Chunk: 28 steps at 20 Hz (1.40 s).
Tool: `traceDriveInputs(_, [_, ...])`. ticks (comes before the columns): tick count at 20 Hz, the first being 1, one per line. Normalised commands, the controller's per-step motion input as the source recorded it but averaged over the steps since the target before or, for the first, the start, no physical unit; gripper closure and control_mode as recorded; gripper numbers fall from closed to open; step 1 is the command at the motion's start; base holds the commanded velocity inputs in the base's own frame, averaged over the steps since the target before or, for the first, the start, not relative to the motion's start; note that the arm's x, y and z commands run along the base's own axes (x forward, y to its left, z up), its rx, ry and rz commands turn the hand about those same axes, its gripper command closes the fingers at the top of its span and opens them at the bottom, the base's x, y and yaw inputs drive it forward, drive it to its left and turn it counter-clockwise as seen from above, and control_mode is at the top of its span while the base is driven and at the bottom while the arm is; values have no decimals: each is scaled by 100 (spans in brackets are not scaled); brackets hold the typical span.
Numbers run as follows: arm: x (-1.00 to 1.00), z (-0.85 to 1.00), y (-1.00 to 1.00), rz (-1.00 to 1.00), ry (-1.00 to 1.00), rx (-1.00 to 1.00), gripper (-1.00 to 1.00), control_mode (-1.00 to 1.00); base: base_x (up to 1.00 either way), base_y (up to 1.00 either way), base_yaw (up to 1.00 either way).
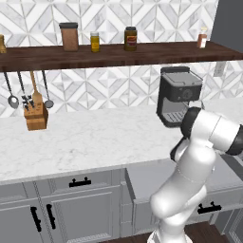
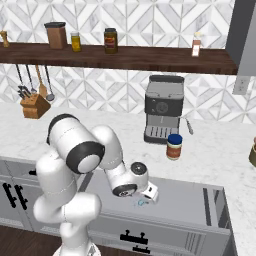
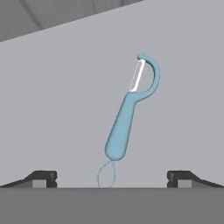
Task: Pick the peeler from the drawer and place it on the counter.
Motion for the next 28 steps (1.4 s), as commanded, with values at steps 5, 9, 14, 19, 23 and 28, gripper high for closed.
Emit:
traceDriveInputs(5, [2, -24, -16, 0, 0, 0, -100, -100, 0, 0, 0])
traceDriveInputs(9, [0, -31, -4, 0, 0, 0, -100, -100, 0, 0, 0])
traceDriveInputs(14, [0, -46, 0, 0, 0, 0, -100, -100, 0, 0, 0])
traceDriveInputs(19, [0, -12, 0, 0, 0, 0, -100, -100, 0, 0, 0])
traceDriveInputs(23, [0, 0, -7, 0, 0, 0, -100, -100, 0, 0, 0])
traceDriveInputs(28, [10, 0, -2, 0, -1, 0, -100, -100, 0, 0, 0])
